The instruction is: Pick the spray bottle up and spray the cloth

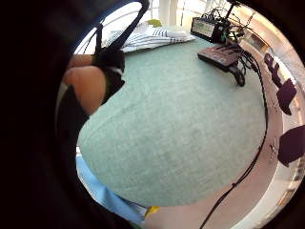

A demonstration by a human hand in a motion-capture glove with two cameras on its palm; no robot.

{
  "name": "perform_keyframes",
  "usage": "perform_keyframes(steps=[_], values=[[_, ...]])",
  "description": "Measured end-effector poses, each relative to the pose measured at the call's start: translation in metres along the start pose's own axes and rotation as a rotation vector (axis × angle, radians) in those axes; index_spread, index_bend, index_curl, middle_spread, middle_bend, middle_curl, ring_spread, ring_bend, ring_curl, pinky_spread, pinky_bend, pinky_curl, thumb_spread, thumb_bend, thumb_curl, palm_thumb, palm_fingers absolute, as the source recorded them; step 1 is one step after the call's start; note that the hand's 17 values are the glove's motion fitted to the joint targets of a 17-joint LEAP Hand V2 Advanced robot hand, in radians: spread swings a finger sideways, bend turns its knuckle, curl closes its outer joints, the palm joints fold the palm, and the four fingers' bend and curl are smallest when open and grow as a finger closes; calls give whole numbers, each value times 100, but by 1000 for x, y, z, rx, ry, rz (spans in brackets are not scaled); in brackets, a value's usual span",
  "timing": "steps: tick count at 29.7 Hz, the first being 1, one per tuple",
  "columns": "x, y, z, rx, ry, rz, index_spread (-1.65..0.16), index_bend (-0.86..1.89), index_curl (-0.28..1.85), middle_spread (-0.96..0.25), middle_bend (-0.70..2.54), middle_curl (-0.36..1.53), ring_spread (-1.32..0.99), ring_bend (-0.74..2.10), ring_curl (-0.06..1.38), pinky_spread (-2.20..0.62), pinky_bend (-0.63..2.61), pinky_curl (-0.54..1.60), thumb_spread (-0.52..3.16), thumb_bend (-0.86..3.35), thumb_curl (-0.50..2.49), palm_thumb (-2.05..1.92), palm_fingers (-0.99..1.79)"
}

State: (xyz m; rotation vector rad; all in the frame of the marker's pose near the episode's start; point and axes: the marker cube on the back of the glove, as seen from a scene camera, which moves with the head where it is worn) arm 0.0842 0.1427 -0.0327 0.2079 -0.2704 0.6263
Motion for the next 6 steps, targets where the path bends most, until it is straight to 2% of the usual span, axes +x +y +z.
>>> perform_keyframes(steps=[6], values=[[0,-1,2,-8,3,1,-34,9,20,-9,32,43,-4,43,37,15,25,36,111,-2,33,67,86]])
